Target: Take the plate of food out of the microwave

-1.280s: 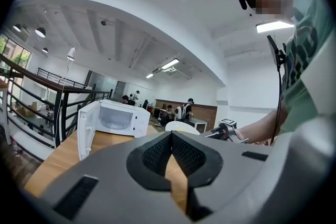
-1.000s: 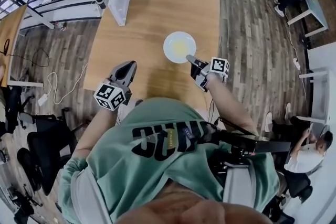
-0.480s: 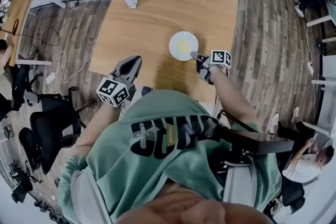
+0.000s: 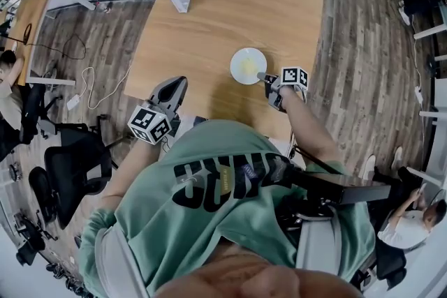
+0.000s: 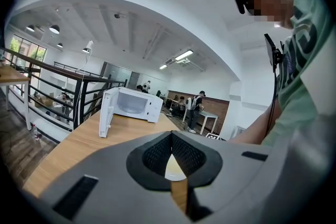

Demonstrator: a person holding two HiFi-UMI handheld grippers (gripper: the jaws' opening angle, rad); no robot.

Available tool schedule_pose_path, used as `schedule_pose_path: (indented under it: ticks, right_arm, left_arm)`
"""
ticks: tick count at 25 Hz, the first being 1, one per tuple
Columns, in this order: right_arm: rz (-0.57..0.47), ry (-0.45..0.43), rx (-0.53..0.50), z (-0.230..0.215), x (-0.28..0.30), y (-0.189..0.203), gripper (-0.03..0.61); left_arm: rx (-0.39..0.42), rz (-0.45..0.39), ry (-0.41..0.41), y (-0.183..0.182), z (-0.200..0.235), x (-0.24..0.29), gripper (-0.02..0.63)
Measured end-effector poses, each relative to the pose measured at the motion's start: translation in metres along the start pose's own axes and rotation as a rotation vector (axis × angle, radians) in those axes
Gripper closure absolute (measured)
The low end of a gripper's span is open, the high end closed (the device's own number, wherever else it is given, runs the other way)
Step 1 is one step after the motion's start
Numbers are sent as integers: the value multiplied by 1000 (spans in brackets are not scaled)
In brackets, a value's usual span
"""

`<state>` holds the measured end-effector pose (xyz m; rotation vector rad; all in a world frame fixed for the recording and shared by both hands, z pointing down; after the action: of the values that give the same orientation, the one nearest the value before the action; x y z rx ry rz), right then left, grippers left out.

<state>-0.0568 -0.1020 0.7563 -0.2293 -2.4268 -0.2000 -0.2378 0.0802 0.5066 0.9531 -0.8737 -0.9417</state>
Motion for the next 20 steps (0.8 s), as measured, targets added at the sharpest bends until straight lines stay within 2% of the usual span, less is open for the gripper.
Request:
schedule_pose_path:
  ticks: [4,7,11,14,20]
  right_arm:
    - [5,63,-38,-4,3,-3,558]
    - [7,140,-110,-7,3,-7,554]
    - [18,255,-233,-13,4,-13,509]
    - [17,335,-300,-17,3,-18,449]
    - [-15,396,-345,-20,4,-31,383]
  left_arm:
    - [-4,3,3,0,1,2,609]
    - [-6,3,8,-2,1,6,609]
    - [-6,6,15,-3,3,12,609]
    - [-6,6,22,-5,5,16,609]
    - [-15,-1,17,-9,14,15,609]
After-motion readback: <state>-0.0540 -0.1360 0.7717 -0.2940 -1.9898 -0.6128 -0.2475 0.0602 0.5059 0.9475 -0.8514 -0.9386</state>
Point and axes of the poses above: the fingertips, and each gripper's own axes: x forward along the fingers, z to its left, y out of its underside, the point moved 1 cm from there along -x, backward along the fingers, and after that the axes turned 11 degrees about y, right-handed, at the moved point
